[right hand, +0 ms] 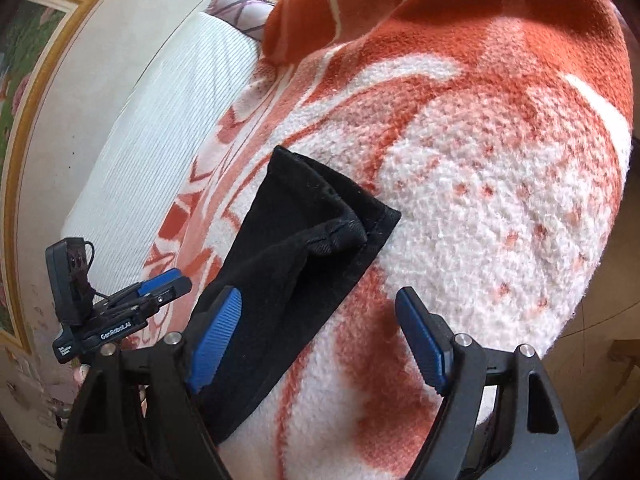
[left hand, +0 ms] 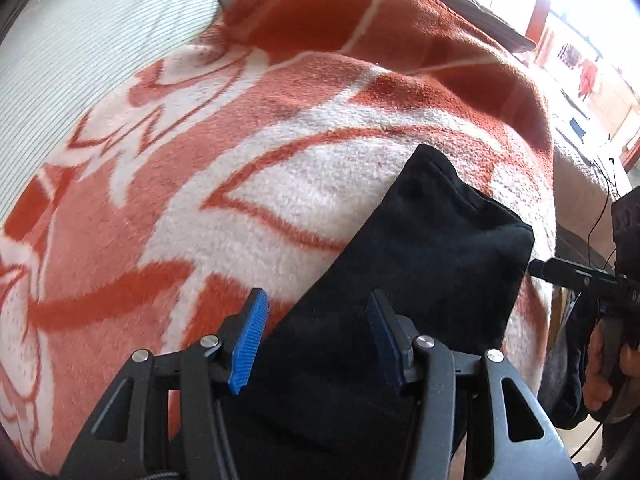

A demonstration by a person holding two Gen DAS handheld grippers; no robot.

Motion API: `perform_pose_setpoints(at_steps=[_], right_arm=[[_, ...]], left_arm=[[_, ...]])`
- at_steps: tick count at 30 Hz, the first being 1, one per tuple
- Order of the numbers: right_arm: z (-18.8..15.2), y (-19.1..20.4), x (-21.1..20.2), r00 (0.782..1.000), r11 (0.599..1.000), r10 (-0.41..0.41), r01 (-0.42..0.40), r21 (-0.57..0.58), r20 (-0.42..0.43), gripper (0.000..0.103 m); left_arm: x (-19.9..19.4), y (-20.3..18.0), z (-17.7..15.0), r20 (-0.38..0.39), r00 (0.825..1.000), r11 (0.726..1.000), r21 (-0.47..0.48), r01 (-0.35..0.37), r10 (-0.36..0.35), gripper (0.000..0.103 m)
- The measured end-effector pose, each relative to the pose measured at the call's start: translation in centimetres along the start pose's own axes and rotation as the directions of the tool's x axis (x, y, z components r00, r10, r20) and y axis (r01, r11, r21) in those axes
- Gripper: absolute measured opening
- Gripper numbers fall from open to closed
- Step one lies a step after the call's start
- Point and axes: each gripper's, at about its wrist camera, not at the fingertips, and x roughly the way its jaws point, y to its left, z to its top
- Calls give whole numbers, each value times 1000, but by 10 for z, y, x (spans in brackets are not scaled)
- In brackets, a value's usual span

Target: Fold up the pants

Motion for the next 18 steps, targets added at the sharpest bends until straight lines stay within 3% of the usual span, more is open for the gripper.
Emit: perform_pose_setpoints(at_steps=[4,7,9,10,11,12,13,14,16,18], right_arm=[[6,-8,0,999,999,31,-32,26,39,80],[11,-8,2,997,999,43,-44,22,62,80],[15,-6,5,997,999,43,-43,0,67,80],[16,-4,8,997,999,43,-43,-14,65,77],[17,-3,11,997,999,46,-45,-26,64,66],[19,-4,16,998,999,27,-25,-32,63,58],[18,-7,19,998,999,24,-22,-30,60,38],[19,-10,23,998,999,51,-50,-20,47,29],[18,-10,23,996,997,81,-81,-21,44,23],[17,-3,15,992,993,109,-107,-42,56,20]], left_arm=[[40,-13,29,-67,997,998,39,52,-50,54],[66,-29,38,-110,993,995,92,47,-37,58],[77,-37,41,-101,995,993,116,8,4,66],[79,-38,44,-92,996,994,105,14,-4,65],[80,-38,45,-95,995,995,92,31,-23,62],[80,-39,46,-100,993,995,75,65,-58,44],[80,-41,45,-105,988,991,66,120,-113,21],[78,-45,45,-97,990,991,75,113,-105,21],[76,-58,40,-64,997,990,133,54,-46,15],[73,-55,36,-47,997,991,115,65,-59,10]])
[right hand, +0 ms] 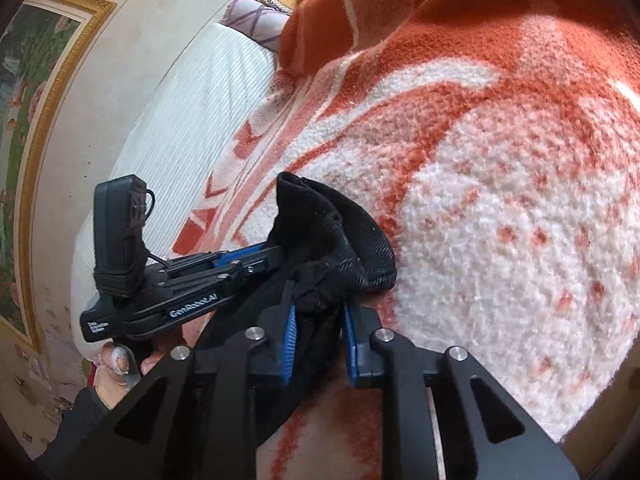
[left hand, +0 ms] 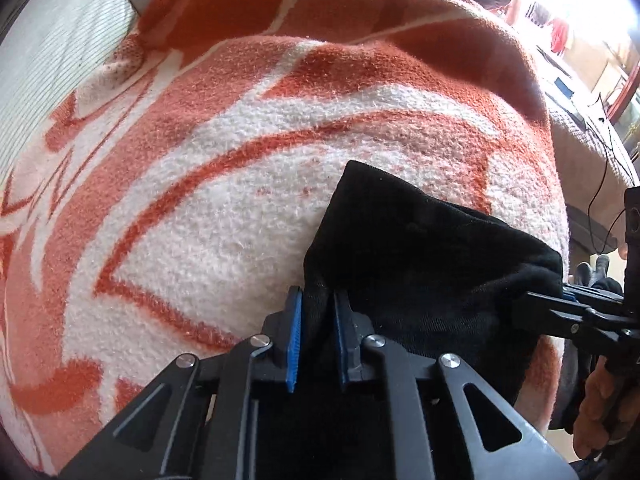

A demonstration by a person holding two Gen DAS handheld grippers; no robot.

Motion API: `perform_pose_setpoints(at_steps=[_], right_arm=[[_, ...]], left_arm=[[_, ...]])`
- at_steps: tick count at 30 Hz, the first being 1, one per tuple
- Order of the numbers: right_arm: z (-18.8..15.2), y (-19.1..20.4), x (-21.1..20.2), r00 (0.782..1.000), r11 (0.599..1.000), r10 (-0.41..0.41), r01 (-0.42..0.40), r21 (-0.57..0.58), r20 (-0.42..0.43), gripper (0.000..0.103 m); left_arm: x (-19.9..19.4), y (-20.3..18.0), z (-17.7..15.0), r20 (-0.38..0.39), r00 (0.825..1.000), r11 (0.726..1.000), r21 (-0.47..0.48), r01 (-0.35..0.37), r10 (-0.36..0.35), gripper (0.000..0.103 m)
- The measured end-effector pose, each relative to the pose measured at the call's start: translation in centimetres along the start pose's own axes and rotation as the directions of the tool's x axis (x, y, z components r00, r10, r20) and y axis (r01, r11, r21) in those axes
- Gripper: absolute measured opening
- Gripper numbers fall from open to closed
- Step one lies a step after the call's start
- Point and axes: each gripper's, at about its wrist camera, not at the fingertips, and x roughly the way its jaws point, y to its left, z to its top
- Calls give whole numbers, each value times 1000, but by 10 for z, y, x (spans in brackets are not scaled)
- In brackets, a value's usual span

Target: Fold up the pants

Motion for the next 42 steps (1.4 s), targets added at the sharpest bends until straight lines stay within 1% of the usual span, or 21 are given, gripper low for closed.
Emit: perform_pose_setpoints(at_steps=[2,4,7,9,11,12,16,18,22,24,26,29,31,33,36,39,41,42], right_arm=[[0,10,-5,1000,999,29,-29,-17,4,19],[2,27,-12,998,997,60,-59,-46,5,18],[0,56,-23,992,987,123,-123,-103,-5,18],[-3,79,-27,987,975,162,-163,-148,-20,18],[-9,104,-31,978,959,206,-210,-189,-44,18],[-13,119,-32,972,948,227,-235,-215,-63,18],[-37,169,-27,945,902,294,-324,-286,-145,18],[-51,187,-21,929,879,316,-363,-309,-193,18],[-87,218,-2,891,839,341,-432,-330,-298,18],[-106,230,11,872,825,347,-459,-329,-346,18],[-119,235,25,856,818,347,-476,-323,-383,18],[-140,239,49,828,817,342,-495,-294,-444,18],[-150,238,62,808,816,333,-505,-281,-486,18],[-165,242,77,784,811,324,-518,-271,-530,18],[-181,246,93,753,804,312,-534,-261,-580,18],[-191,247,107,735,803,288,-535,-263,-614,18],[-194,246,113,726,806,267,-529,-266,-634,18],[-196,245,117,725,811,252,-520,-269,-641,18]], left_arm=[[-6,12,-1,19,998,997,-58,55,-54,8],[-22,23,-6,67,992,988,-105,111,-105,7],[-52,30,-16,136,983,981,-131,145,-127,7],[-73,35,-20,174,976,977,-148,156,-129,7],[-98,40,-32,221,967,973,-163,164,-126,7],[-105,46,-36,242,962,970,-175,171,-126,7],[-150,67,-71,323,939,947,-246,207,-121,4],[-159,76,-85,347,931,937,-276,214,-111,4],[-176,87,-125,376,923,921,-329,210,-76,4],[-181,96,-149,379,923,908,-364,207,-59,4],[-181,108,-172,372,927,887,-412,208,-45,4],[-170,129,-211,351,936,834,-504,226,-42,5],[-163,137,-232,337,941,807,-545,228,-38,5],[-160,140,-252,329,944,789,-571,226,-31,5],[-156,149,-281,331,943,748,-618,244,-35,5],[-152,157,-303,325,945,713,-655,252,-35,5],[-150,159,-317,318,947,701,-666,255,-42,5],[-149,159,-322,305,951,697,-674,244,-38,5]])
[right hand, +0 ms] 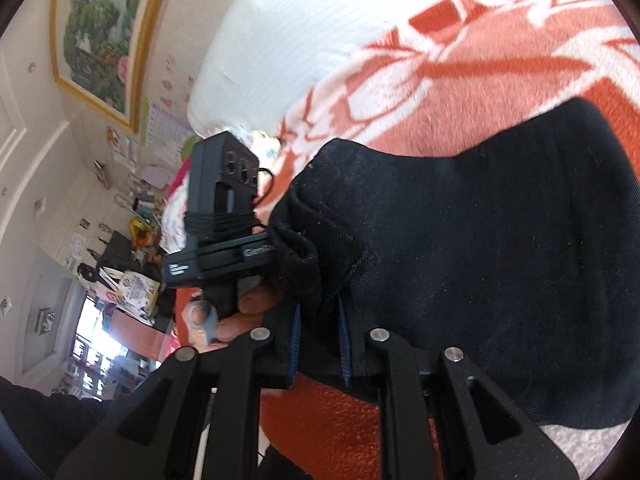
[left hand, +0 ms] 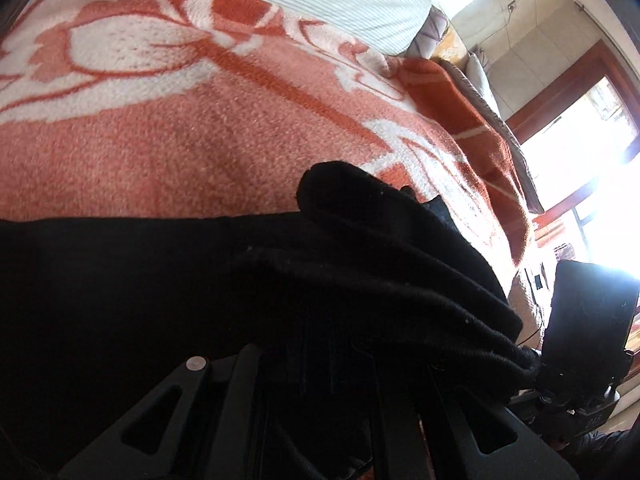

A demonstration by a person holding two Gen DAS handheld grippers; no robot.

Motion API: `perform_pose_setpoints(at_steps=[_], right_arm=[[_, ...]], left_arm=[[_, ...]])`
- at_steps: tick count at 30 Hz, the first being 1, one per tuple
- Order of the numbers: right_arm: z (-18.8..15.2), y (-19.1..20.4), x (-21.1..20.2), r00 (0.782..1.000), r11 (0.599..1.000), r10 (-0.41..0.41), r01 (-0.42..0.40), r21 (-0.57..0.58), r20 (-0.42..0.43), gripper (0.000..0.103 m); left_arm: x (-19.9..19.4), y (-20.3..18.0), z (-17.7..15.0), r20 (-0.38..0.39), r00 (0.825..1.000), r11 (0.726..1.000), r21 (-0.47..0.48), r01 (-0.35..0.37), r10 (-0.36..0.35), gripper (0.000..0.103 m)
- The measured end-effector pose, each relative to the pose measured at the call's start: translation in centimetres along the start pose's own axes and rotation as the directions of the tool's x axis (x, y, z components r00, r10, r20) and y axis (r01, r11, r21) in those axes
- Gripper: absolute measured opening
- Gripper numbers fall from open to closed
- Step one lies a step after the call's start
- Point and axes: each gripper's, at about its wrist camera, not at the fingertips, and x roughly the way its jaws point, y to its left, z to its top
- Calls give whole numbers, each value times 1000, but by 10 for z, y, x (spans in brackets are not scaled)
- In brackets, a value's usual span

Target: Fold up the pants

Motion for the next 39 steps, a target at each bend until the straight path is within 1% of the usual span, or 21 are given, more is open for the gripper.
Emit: perform_pose_setpoints(at_steps=[2,3,5,6,8,11,13,15,18,19,21,25,27,29,31,33,35,37,39], right_arm=[[-1,-6,8,999,1000,-17,17,17,-46,21],[-2,-9,11,997,999,-39,41,26,-71,21],[-4,-16,14,991,997,-59,65,47,-123,24],[-6,-17,14,989,996,-64,71,47,-135,25],[-8,-16,13,986,997,-65,72,41,-151,30],[-9,-12,5,987,998,-40,46,33,-157,39],[-11,-10,2,988,999,-26,31,32,-153,43],[-9,-10,-2,990,999,-7,13,41,-143,44],[-4,-13,-8,993,998,15,-9,56,-116,44],[-1,-8,-5,994,998,15,-9,56,-104,44],[9,-8,-8,996,999,-24,28,39,-85,44],[32,-5,1,994,997,-70,71,6,-82,44],[42,-7,12,993,998,-66,67,1,-93,44],[50,-12,29,991,998,-55,56,10,-120,44],[54,-20,47,987,998,-52,57,28,-150,44],[53,-34,67,979,996,-40,55,67,-199,44],[49,-40,86,969,995,-23,46,91,-245,41],[46,-35,97,967,997,-32,47,55,-254,40],[45,-29,102,963,998,-43,52,29,-266,40]], left_arm=[[-4,5,-9,-4,1000,1000,-2,-28,28,2],[-8,8,-13,-3,999,999,-5,-41,41,2],[-17,18,-21,0,999,999,-26,-44,44,2],[-24,24,-27,3,999,998,-37,-54,54,2],[-36,30,-35,10,997,995,-58,-81,82,2],[-57,33,-46,35,994,992,-86,-97,100,2],[-69,30,-51,56,993,990,-100,-102,108,2],[-79,26,-56,77,991,989,-111,-100,109,2],[-87,15,-62,94,987,986,-116,-115,127,2],[-88,11,-64,96,987,986,-116,-118,129,2],[-88,2,-69,95,988,986,-118,-114,125,2],[-76,-17,-74,76,994,990,-119,-72,81,2],[-65,-25,-76,63,996,991,-121,-51,59,2],[-54,-28,-79,41,997,990,-130,-52,58,3],[-40,-25,-86,3,995,985,-146,-93,95,3],[-29,-16,-93,-37,992,977,-172,-128,123,3],[-26,-7,-100,-46,992,971,-205,-124,117,2],[-29,-1,-104,-31,995,967,-231,-104,100,2],[-32,3,-105,-26,995,965,-241,-103,100,3]])
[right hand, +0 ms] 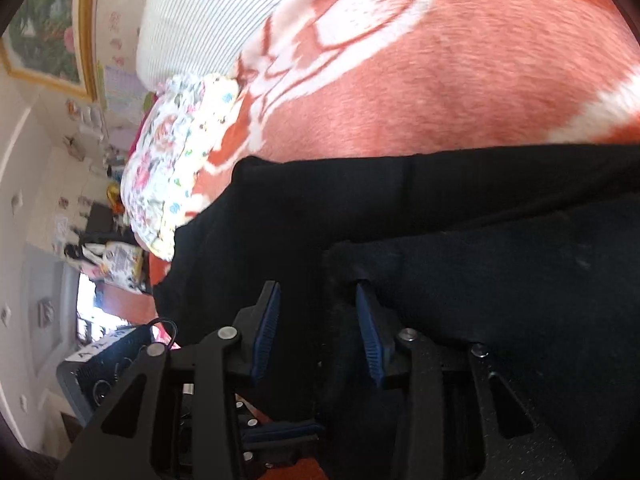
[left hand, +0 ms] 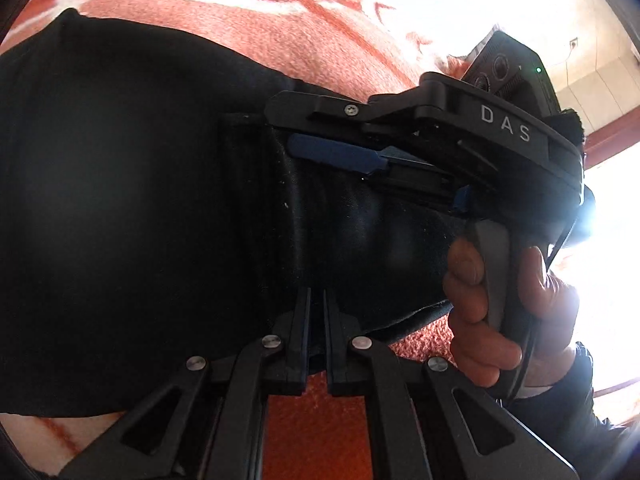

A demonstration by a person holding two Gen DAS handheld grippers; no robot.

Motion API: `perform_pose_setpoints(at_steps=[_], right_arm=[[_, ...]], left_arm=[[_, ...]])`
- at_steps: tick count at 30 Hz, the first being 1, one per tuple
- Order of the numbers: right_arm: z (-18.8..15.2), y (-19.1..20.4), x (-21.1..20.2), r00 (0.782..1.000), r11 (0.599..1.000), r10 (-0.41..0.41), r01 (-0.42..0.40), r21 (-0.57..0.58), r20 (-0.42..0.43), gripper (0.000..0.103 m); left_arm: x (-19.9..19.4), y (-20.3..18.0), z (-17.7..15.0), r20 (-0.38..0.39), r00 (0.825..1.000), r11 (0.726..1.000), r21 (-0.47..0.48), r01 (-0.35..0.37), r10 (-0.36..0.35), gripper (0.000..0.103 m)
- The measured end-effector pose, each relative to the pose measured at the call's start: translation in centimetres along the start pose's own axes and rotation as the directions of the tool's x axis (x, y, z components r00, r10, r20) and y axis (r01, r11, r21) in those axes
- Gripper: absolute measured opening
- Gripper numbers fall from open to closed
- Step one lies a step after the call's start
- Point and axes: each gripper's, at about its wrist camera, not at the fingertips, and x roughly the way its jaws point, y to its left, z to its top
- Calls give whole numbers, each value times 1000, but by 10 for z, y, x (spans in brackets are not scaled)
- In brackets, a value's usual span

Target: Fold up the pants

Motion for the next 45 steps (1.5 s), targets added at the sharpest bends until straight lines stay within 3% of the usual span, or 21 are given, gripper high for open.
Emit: perform_pose_setpoints(at_steps=[10,17,25,33,37,40,45], right_arm=[[2,45,-13,1000,993,-15,15,-119,0,41],[13,85,8,999,979,-37,34,-200,-15,41],[20,129,51,995,957,-36,9,-289,-88,41],[22,171,96,987,926,-46,-16,-376,-155,41],[24,191,121,979,905,-60,-29,-424,-194,41],[25,206,140,973,883,-84,-28,-469,-215,42],[28,234,176,961,831,-122,-39,-555,-250,42]], left_arm=[[-58,41,-10,120,993,994,-110,-6,19,3],[-109,75,-29,217,974,981,-193,-25,68,8],[-159,113,-53,308,935,952,-296,-81,175,10],[-198,131,-84,378,877,907,-399,-137,298,11],[-208,147,-88,391,849,869,-472,-147,356,15],[-218,167,-98,394,824,825,-546,-146,406,15],[-235,194,-106,409,798,780,-615,-118,443,15]])
